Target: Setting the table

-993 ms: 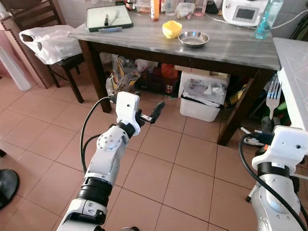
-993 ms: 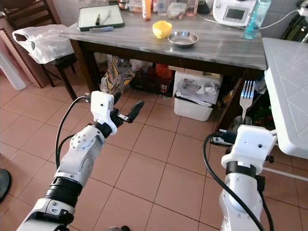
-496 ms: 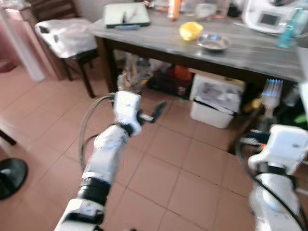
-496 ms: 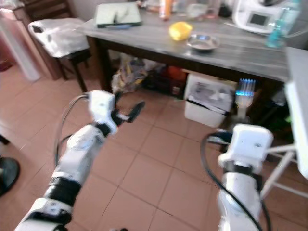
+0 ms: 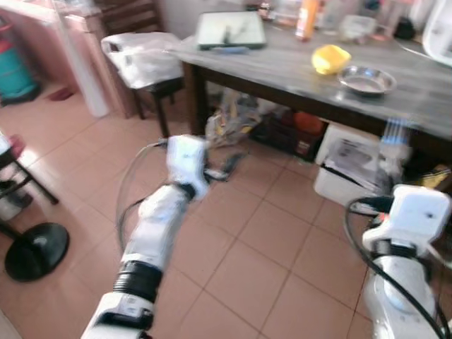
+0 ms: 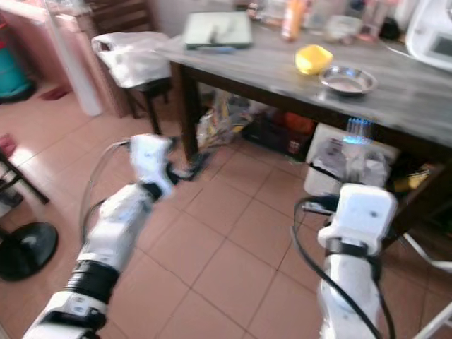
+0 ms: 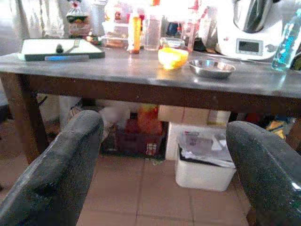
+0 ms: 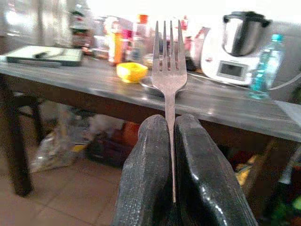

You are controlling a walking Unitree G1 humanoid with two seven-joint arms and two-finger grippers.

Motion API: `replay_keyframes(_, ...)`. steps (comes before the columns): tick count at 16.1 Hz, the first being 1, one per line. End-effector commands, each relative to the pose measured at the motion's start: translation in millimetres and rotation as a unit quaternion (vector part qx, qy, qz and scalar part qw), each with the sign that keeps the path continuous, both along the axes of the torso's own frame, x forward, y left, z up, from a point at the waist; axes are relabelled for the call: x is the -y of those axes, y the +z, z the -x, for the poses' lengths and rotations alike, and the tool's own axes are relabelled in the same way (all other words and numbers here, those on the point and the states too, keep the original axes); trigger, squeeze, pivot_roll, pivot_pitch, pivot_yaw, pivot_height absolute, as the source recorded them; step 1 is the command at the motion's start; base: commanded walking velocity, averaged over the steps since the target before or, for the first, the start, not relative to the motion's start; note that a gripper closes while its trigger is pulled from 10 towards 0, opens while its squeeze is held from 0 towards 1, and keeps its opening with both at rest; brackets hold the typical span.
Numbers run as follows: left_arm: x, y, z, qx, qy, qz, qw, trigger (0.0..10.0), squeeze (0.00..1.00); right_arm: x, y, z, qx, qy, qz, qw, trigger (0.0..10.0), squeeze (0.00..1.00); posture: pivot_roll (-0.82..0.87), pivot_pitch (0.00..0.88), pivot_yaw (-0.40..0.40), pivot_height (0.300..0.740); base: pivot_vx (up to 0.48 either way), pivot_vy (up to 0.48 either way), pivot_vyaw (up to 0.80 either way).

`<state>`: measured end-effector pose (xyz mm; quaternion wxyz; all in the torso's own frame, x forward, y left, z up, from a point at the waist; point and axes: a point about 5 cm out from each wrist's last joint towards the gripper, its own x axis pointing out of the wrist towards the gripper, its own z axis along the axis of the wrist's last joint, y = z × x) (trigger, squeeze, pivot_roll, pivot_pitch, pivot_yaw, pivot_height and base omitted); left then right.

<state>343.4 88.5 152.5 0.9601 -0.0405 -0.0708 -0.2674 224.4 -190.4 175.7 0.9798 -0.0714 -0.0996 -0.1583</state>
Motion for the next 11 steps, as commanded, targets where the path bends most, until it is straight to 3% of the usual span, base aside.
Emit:
replay_keyframes(1,14.5,3.0,2.4,0.007,-0.025,-0.001,1.0,10.0,0.0,7.5,1.8,2.8,0.002,-0.017,0.005,1.0,10.0,0.0,-0.01,0.089,0.02,0.74,0.48,0.0,0.0)
replay_keyframes(9,16.7,3.6,4.2,0.013,-0.032,-0.006,0.999,10.0,0.0,6.8,0.8,1.9,0.001,-0.018,0.002,1.0,10.0,0.0,-0.01,0.091,0.021,0.74,0.461,0.0,0.0)
replay_keyframes(11,18.8,3.4,4.9,0.013,-0.037,-0.004,0.999,10.0,0.0,7.0,0.4,2.0,0.001,-0.019,0.002,1.0,10.0,0.0,-0.01,0.091,0.024,0.74,0.412,-0.24,0.0)
